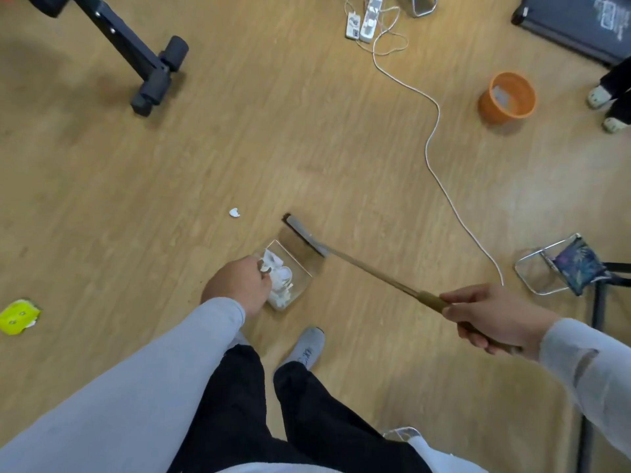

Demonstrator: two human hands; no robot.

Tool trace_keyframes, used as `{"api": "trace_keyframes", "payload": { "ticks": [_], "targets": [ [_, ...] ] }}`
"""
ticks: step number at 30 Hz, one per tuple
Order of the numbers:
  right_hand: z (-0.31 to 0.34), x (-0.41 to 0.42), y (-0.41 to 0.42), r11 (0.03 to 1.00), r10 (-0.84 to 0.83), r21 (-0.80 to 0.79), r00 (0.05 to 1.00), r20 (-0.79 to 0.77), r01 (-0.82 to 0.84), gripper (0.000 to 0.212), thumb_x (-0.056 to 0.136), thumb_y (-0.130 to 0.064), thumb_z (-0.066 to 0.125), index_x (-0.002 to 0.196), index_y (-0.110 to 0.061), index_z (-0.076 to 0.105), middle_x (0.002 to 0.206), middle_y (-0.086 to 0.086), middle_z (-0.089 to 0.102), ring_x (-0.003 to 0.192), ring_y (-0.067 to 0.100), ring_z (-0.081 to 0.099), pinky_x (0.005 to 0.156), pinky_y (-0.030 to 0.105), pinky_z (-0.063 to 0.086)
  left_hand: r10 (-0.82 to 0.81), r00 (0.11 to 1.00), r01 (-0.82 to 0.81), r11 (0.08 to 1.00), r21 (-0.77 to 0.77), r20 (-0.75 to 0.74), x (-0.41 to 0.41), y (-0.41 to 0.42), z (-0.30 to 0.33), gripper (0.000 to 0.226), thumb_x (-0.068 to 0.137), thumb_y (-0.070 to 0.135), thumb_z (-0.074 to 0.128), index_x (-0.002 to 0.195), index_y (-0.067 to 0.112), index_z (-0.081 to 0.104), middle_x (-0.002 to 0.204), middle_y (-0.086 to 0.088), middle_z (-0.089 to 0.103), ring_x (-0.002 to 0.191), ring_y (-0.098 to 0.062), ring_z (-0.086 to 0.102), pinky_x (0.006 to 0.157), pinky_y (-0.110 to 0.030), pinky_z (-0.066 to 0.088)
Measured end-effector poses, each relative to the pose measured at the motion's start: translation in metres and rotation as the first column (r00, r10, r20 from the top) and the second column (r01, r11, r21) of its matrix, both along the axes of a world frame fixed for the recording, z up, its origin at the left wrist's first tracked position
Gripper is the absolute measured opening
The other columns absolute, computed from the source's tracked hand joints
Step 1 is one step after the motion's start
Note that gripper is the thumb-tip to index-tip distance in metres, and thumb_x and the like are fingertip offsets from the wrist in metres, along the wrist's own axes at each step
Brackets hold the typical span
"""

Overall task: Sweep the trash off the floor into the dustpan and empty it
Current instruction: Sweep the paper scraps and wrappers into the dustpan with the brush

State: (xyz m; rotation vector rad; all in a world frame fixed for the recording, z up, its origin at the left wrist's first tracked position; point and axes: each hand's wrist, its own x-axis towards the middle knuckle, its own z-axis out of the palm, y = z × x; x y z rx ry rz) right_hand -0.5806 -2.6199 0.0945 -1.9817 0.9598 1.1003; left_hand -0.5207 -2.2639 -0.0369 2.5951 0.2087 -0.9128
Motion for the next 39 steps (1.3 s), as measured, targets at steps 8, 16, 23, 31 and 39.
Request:
{"api": "trace_keyframes", "payload": {
  "ticks": [8, 16, 23, 31, 39],
  "targets": [
    [-0.018, 0.019, 0.031, 0.998, 0.047, -0.053, 0.998, 0.036, -0.045, 0.017, 0.094, -0.011, 0.059, 0.107, -0.013, 0.069, 0.062, 0.015, 0.058, 0.040, 0.019, 0.038, 0.035, 0.016, 0.026, -0.014, 1.000, 0.013, 1.000, 0.018, 0.003, -0.007, 0.006, 0.001, 0.024, 0.094, 0.038, 0.051, 0.106, 0.021, 0.062, 0.088, 0.004, 0.063, 0.079, -0.022, 0.063, 0.074, -0.037, 0.056],
    [-0.005, 0.039, 0.063, 1.000, 0.018, -0.026, 0.999, 0.049, -0.016, 0.014, 0.093, -0.011, 0.060, 0.105, -0.013, 0.066, 0.062, 0.013, 0.062, 0.041, 0.018, 0.044, 0.038, 0.019, 0.031, 0.087, 0.996, -0.087, 0.996, -0.020, 0.006, -0.029, 0.059, 0.025, 0.027, 0.097, 0.040, 0.052, 0.120, 0.028, 0.061, 0.084, 0.014, 0.061, 0.075, -0.013, 0.062, 0.068, -0.032, 0.052],
    [0.001, 0.080, 0.126, 0.992, 0.115, -0.045, 0.993, 0.012, -0.115, 0.020, 0.093, -0.017, 0.064, 0.098, 0.002, 0.069, 0.056, 0.010, 0.055, 0.035, 0.016, 0.040, 0.038, 0.019, 0.030, 0.226, 0.972, -0.224, 0.974, -0.043, 0.059, -0.015, 0.128, 0.045, 0.032, 0.096, 0.041, 0.054, 0.122, 0.024, 0.062, 0.086, 0.009, 0.061, 0.079, -0.019, 0.061, 0.068, -0.030, 0.049],
    [-0.009, 0.126, 0.209, 0.966, 0.245, -0.077, 0.969, -0.014, -0.245, 0.013, 0.095, -0.014, 0.057, 0.105, -0.008, 0.062, 0.069, 0.010, 0.054, 0.051, 0.019, 0.045, 0.047, 0.025, 0.029, 0.326, 0.944, -0.324, 0.945, -0.040, 0.048, 0.010, 0.190, 0.028, 0.025, 0.095, 0.040, 0.055, 0.109, 0.022, 0.064, 0.078, 0.007, 0.057, 0.075, -0.021, 0.058, 0.064, -0.030, 0.044],
    [-0.048, 0.201, 0.271, 0.916, 0.391, -0.116, 0.919, 0.043, -0.385, 0.023, 0.096, -0.014, 0.047, 0.113, -0.011, 0.062, 0.068, 0.011, 0.052, 0.049, 0.022, 0.046, 0.044, 0.021, 0.028, 0.378, 0.926, -0.378, 0.926, 0.015, 0.005, 0.044, 0.218, -0.006, 0.020, 0.095, 0.042, 0.052, 0.105, 0.027, 0.061, 0.086, 0.005, 0.061, 0.079, -0.024, 0.059, 0.065, -0.031, 0.047]
  ]
}}
